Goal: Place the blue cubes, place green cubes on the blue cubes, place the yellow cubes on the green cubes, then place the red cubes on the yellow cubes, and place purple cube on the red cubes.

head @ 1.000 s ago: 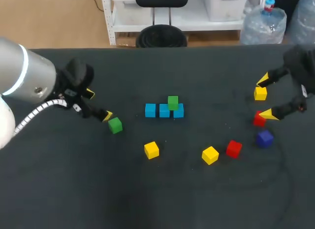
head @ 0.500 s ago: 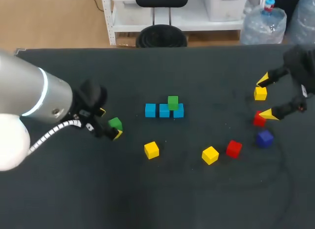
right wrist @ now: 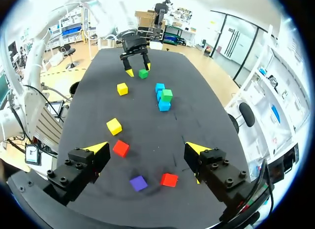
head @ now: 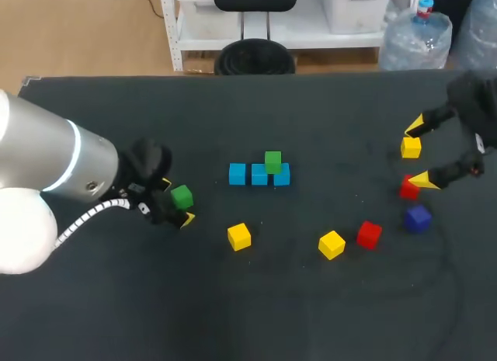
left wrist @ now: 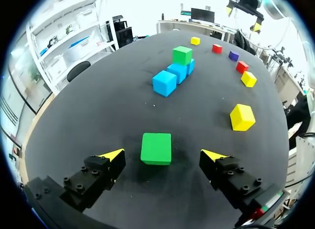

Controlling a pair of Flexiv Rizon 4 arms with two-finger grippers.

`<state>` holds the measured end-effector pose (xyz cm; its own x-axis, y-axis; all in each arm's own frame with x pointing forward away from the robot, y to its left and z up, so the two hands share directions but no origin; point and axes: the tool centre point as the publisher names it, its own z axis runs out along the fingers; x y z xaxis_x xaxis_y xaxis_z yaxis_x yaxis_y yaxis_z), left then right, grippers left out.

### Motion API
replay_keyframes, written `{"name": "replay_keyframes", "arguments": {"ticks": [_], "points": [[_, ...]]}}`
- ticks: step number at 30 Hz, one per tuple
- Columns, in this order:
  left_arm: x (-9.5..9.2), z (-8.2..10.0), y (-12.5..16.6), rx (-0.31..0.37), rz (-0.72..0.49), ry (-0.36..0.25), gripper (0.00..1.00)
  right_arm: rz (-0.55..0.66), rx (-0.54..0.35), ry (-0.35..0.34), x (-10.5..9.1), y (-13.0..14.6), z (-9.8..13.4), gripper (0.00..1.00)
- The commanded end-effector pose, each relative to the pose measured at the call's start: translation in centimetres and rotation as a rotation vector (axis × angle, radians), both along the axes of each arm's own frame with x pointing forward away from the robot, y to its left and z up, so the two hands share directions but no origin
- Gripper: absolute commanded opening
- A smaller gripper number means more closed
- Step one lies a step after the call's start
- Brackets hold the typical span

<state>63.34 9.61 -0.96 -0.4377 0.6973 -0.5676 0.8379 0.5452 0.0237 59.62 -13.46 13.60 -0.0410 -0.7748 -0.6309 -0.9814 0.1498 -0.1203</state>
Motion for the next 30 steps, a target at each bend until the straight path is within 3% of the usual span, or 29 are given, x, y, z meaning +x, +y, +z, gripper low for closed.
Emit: {"name": "replay_keyframes", "arguments": {"ticks": [1, 4, 9, 12, 14, 19, 22, 30], "points": [[0.4, -0.3, -0.1, -0.005, -0.009, 0.010, 1.00, 0.001, 0.002, 0.000, 0.1, 0.0, -0.1, 1.00], [0.5, -0.4, -0.1, -0.005, -0.012, 0.016, 1.00, 0.001, 0.002, 0.000, 0.1, 0.0, -0.1, 1.00], [0.7, -0.1, 0.0, -0.001, -0.013, 0.016, 0.79, 0.001, 0.002, 0.000, 0.1, 0.0, -0.1, 1.00], [0.9, 0.1, 0.1, -0.001, -0.013, 0.011, 0.77, 0.001, 0.002, 0.000, 0.1, 0.0, -0.1, 1.00], [0.9, 0.2, 0.0, -0.001, -0.014, 0.010, 0.56, 0.001, 0.002, 0.000, 0.1, 0.0, -0.1, 1.00], [1.1, 0.1, 0.0, 0.000, -0.015, 0.013, 0.38, 0.001, 0.002, 0.000, 0.1, 0.0, -0.1, 1.00], [1.2, 0.3, 0.0, 0.001, -0.016, 0.011, 0.00, 0.001, 0.002, 0.000, 0.1, 0.0, -0.1, 1.00], [1.3, 1.0, -0.3, 0.010, -0.038, 0.008, 0.00, 0.001, 0.002, 0.000, 0.1, 0.0, -0.1, 1.00]]}}
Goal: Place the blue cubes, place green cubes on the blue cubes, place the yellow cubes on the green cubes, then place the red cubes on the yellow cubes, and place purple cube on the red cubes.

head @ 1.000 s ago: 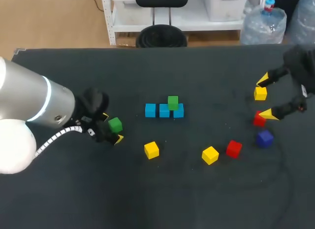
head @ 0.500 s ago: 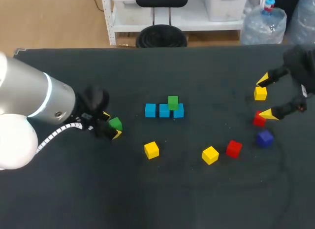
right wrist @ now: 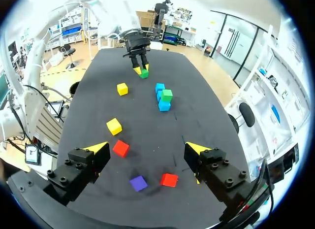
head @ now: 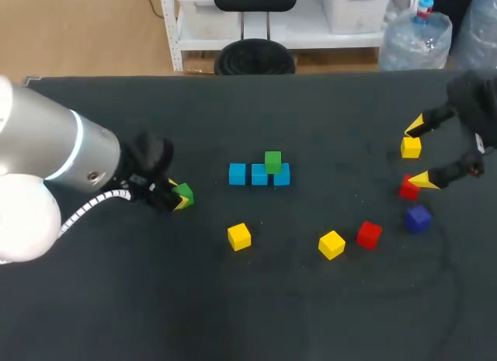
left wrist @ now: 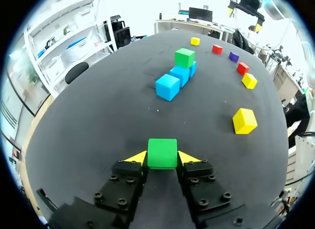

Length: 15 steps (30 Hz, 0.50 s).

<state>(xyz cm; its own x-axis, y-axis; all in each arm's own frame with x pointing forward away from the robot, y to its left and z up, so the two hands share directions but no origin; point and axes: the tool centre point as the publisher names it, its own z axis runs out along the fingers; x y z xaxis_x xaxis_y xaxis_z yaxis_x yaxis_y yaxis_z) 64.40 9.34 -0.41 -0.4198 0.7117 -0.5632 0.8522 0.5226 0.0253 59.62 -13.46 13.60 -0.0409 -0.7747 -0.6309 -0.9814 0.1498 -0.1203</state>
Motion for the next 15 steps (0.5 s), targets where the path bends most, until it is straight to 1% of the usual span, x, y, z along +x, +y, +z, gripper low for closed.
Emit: {"name": "replay_keyframes", "arguments": {"ticks": [1, 4, 10, 15], "points": [[0.3, 0.7, -0.1, 0.007, -0.019, 0.005, 0.00, 0.001, 0.002, 0.000, 0.1, 0.0, -0.1, 1.00], [0.4, 1.4, -0.2, 0.014, -0.039, 0.003, 0.00, 0.001, 0.002, 0.000, 0.1, 0.0, -0.1, 1.00], [0.9, 2.9, -0.9, 0.035, -0.121, 0.050, 0.00, 0.001, 0.002, 0.000, 0.1, 0.0, -0.1, 1.00], [1.4, 4.1, -1.4, 0.051, -0.177, 0.041, 0.00, 0.001, 0.002, 0.000, 0.1, 0.0, -0.1, 1.00]]}}
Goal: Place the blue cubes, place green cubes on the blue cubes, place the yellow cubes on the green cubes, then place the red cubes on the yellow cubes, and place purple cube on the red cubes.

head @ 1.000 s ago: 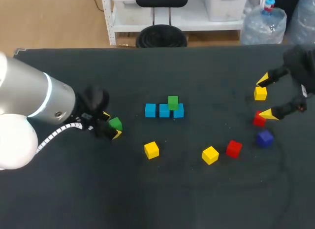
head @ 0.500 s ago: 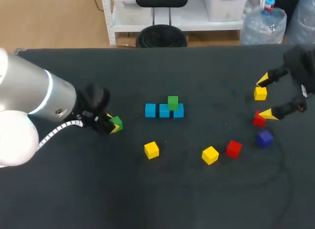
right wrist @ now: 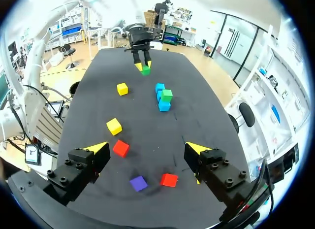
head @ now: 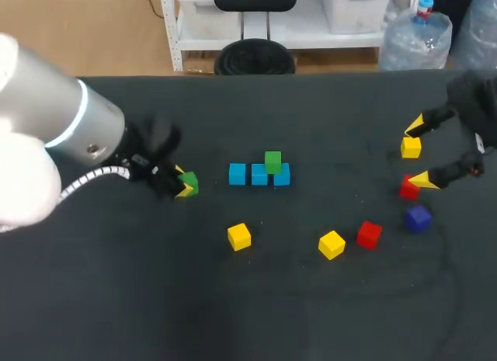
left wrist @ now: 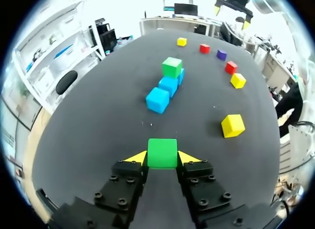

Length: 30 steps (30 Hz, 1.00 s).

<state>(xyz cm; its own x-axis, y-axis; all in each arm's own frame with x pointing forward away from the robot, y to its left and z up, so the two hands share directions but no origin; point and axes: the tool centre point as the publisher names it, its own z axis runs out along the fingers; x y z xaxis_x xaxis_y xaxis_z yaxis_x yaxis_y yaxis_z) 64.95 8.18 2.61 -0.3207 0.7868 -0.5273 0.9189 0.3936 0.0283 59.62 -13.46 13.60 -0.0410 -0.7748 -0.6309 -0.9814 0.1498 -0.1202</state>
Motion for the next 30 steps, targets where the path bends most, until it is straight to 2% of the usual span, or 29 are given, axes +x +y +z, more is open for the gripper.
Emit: {"name": "replay_keyframes", "arguments": {"ticks": [1, 9, 20, 30], "points": [[0.9, 1.2, -0.3, 0.015, -0.044, 0.023, 0.00, 0.001, 0.002, 0.000, 0.1, 0.0, -0.1, 1.00], [1.9, 2.5, -1.1, 0.029, -0.135, 0.011, 0.00, 0.001, 0.002, 0.000, 0.1, 0.0, -0.1, 1.00], [3.3, 3.4, -2.8, 0.026, -0.223, -0.008, 0.00, 0.001, 0.002, 0.000, 0.1, 0.0, -0.1, 1.00], [3.8, 3.6, -5.0, -0.001, -0.304, -0.015, 0.00, 0.001, 0.002, 0.000, 0.1, 0.0, -0.1, 1.00]]}}
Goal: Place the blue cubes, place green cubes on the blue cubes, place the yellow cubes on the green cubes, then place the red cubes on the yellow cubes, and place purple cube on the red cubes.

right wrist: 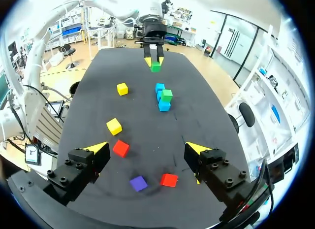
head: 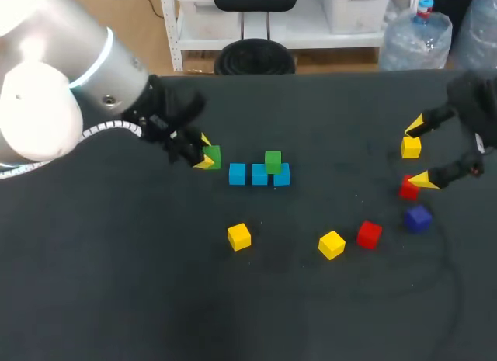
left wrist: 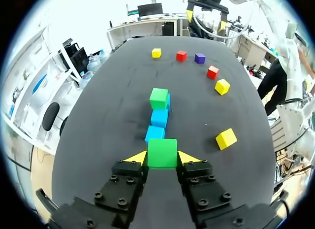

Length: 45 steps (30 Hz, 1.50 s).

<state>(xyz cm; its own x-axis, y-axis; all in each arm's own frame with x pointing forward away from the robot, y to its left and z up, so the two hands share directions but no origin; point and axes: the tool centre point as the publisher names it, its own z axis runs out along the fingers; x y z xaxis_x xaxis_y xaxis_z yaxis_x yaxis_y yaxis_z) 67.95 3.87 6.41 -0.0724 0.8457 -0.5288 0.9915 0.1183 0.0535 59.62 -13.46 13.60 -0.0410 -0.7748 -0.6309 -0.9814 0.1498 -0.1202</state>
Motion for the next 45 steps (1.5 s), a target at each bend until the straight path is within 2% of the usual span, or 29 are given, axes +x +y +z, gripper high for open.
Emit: {"name": "replay_keyframes", "arguments": {"ticks": [1, 17, 32, 45], "points": [[0.9, -0.2, -0.9, -0.007, -0.023, 0.011, 0.00, 0.001, 0.002, 0.000, 0.1, 0.0, -0.1, 1.00], [1.7, -0.9, -3.4, -0.028, -0.089, 0.020, 0.00, 0.001, 0.002, 0.000, 0.1, 0.0, -0.1, 1.00], [2.4, -1.7, -5.5, -0.076, -0.132, 0.032, 0.00, 0.001, 0.002, 0.000, 0.1, 0.0, -0.1, 1.00], [2.5, -2.3, -6.2, -0.085, -0.144, 0.045, 0.00, 0.001, 0.002, 0.000, 0.1, 0.0, -0.1, 1.00]]}}
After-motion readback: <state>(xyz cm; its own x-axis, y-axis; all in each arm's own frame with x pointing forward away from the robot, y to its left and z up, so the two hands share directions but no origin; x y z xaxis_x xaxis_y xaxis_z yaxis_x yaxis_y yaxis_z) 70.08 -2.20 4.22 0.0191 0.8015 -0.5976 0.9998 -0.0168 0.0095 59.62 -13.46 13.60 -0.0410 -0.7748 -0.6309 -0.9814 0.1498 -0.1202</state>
